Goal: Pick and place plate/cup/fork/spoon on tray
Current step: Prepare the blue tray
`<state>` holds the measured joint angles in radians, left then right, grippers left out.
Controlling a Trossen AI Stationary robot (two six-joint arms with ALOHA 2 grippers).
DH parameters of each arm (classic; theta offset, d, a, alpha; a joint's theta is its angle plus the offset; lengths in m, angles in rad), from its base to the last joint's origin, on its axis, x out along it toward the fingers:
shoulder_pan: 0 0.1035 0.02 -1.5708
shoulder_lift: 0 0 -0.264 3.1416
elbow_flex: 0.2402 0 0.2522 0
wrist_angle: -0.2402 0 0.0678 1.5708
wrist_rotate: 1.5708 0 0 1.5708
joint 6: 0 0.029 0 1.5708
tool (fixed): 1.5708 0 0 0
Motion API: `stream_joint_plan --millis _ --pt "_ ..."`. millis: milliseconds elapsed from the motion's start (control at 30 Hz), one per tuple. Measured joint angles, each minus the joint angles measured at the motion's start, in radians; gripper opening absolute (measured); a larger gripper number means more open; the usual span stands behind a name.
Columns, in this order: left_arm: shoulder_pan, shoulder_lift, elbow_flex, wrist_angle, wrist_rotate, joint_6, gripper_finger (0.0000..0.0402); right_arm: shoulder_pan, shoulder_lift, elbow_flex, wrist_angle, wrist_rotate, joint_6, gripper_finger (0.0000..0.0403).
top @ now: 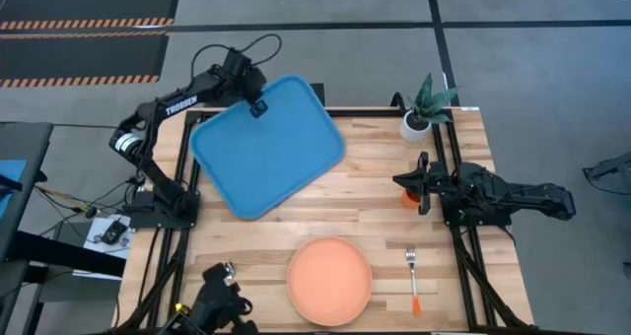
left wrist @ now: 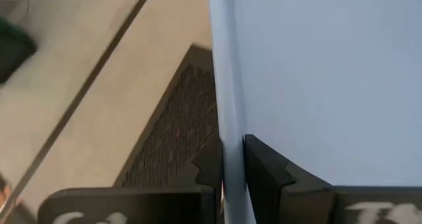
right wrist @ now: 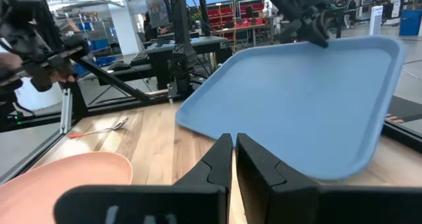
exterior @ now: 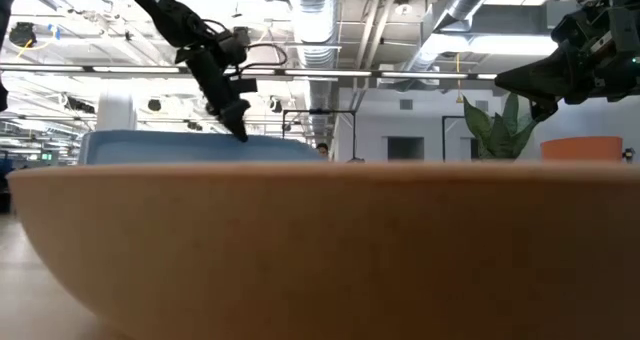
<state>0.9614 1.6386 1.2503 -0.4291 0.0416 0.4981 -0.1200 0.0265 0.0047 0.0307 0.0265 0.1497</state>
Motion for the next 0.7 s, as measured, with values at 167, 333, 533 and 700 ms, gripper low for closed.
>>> stream_joint_plan --millis 167,333,533,700 --pt "-0.047 0.025 0.0 0.054 0.084 -0.005 0.003 0.0 0.0 0.0 0.0 0.0 0.0 0.0047" --pt "-0.129 0.098 0.0 0.141 0.135 0.002 0.003 0.0 0.0 0.0 0.002 0.0 0.0 0.0047" --pt "-0.195 0.179 0.016 0.262 0.199 0.007 0.003 0.0 0.0 0.0 0.003 0.0 0.0 0.0047" --pt "-0.236 0.244 0.109 0.195 0.27 0.021 0.003 0.0 0.0 0.0 0.003 0.0 0.0 0.0047"
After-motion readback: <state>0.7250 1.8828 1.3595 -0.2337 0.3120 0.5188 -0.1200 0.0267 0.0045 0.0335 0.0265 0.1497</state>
